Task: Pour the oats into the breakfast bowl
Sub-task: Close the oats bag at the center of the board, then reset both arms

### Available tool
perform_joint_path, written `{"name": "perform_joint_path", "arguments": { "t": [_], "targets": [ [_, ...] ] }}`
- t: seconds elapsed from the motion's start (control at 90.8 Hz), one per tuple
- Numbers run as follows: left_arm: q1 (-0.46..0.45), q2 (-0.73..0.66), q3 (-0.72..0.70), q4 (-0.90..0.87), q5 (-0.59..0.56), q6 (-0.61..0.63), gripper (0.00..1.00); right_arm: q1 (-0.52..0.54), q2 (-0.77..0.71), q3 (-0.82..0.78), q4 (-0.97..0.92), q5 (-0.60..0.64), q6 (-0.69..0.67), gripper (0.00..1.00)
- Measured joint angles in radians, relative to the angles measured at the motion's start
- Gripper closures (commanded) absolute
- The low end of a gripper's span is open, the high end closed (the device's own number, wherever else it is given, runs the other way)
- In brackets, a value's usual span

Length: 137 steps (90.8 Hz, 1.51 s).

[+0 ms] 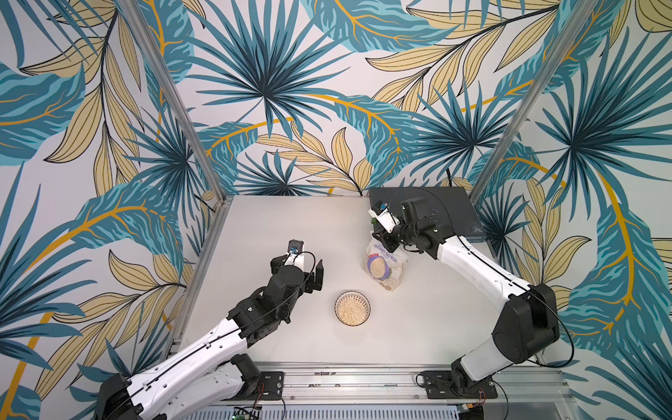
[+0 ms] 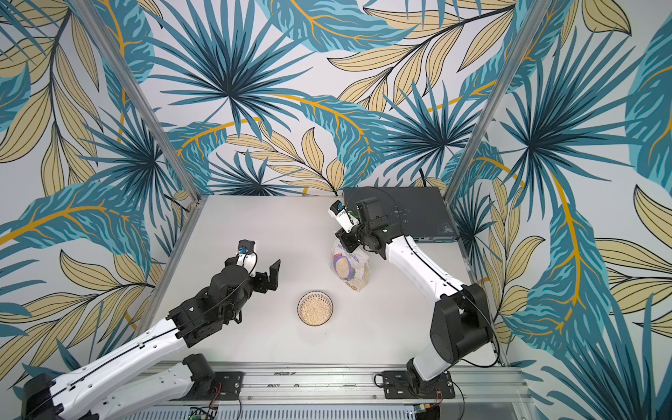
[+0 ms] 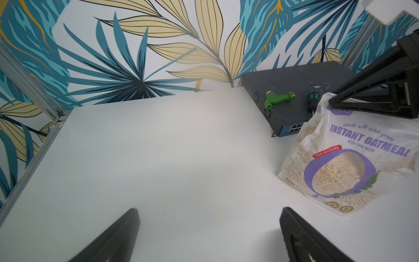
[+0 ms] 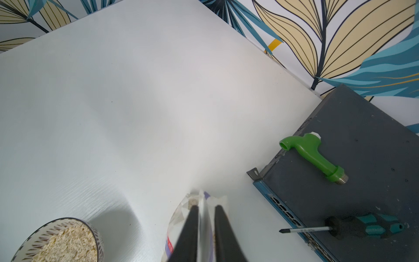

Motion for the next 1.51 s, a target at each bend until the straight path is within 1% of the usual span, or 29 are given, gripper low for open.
{"name": "perform_joint_path", "arguments": {
  "t": [0.033, 0.055, 0.132, 0.198, 0.264, 0.386, 0.441, 0.507, 0.595, 0.617, 0.661, 0.705, 0.782, 0.914, 1.014, 1.135, 1.256, 1.366, 1.509],
  "targets": [
    [0.001, 0.002, 0.000, 0.000, -0.016, 0.000, 0.00, -0.001, -0.009, -0.009, 0.025, 0.001, 0.013, 0.03],
    [0.002, 0.004, 0.000, 0.000, -0.026, -0.001, 0.00, -0.002, -0.018, -0.018, 0.043, 0.002, 0.022, 0.01],
    [0.027, 0.013, 0.000, -0.002, -0.047, -0.004, 0.00, -0.004, -0.079, -0.074, 0.127, 0.009, 0.058, 0.01],
    [0.076, 0.023, 0.000, -0.004, -0.048, -0.013, 0.00, -0.006, -0.159, -0.142, 0.214, 0.028, 0.092, 0.00],
    [0.140, 0.035, 0.000, -0.004, -0.042, -0.023, 0.00, -0.006, -0.262, -0.238, 0.335, 0.074, 0.142, 0.00],
    [0.261, 0.064, -0.005, 0.010, -0.020, -0.025, 0.00, -0.014, -0.478, -0.471, 0.591, 0.230, 0.225, 0.00],
    [0.313, 0.081, -0.012, 0.021, -0.005, -0.021, 0.00, -0.020, -0.568, -0.577, 0.697, 0.298, 0.234, 0.00],
    [0.382, 0.111, -0.016, 0.031, 0.016, -0.021, 0.00, -0.022, -0.648, -0.682, 0.794, 0.352, 0.220, 0.00],
    [0.476, 0.154, -0.021, 0.049, 0.050, -0.014, 0.00, -0.020, -0.703, -0.752, 0.818, 0.462, 0.216, 0.00],
    [0.494, 0.166, -0.023, 0.059, 0.055, -0.004, 0.00, -0.023, -0.708, -0.758, 0.816, 0.520, 0.225, 0.00],
    [0.520, 0.185, -0.027, 0.082, 0.061, 0.019, 0.00, -0.035, -0.715, -0.768, 0.818, 0.599, 0.240, 0.00],
    [0.537, 0.206, -0.039, 0.122, 0.068, 0.055, 0.00, -0.069, -0.728, -0.793, 0.828, 0.657, 0.252, 0.00],
    [0.551, 0.244, -0.066, 0.203, 0.090, 0.116, 0.00, -0.179, -0.758, -0.871, 0.855, 0.693, 0.290, 0.00],
    [0.591, 0.343, -0.101, 0.320, 0.129, 0.169, 0.00, -0.382, -0.719, -1.000, 0.932, 0.715, 0.353, 0.00],
    [0.608, 0.412, -0.139, 0.432, 0.139, 0.200, 0.00, -0.465, -0.627, -1.081, 1.041, 0.688, 0.379, 0.00],
    [0.611, 0.508, -0.148, 0.535, 0.166, 0.237, 0.00, -0.481, -0.478, -1.131, 1.202, 0.631, 0.389, 0.00],
    [0.627, 0.579, -0.119, 0.555, 0.215, 0.261, 0.00, -0.481, -0.345, -1.158, 1.372, 0.591, 0.395, 0.00],
    [0.679, 0.584, -0.114, 0.576, 0.285, 0.267, 0.00, -0.482, -0.283, -1.157, 1.446, 0.565, 0.388, 0.00],
    [0.740, 0.565, -0.158, 0.685, 0.392, 0.278, 0.00, -0.483, -0.213, -1.158, 1.598, 0.533, 0.363, 0.00]
  ]
}}
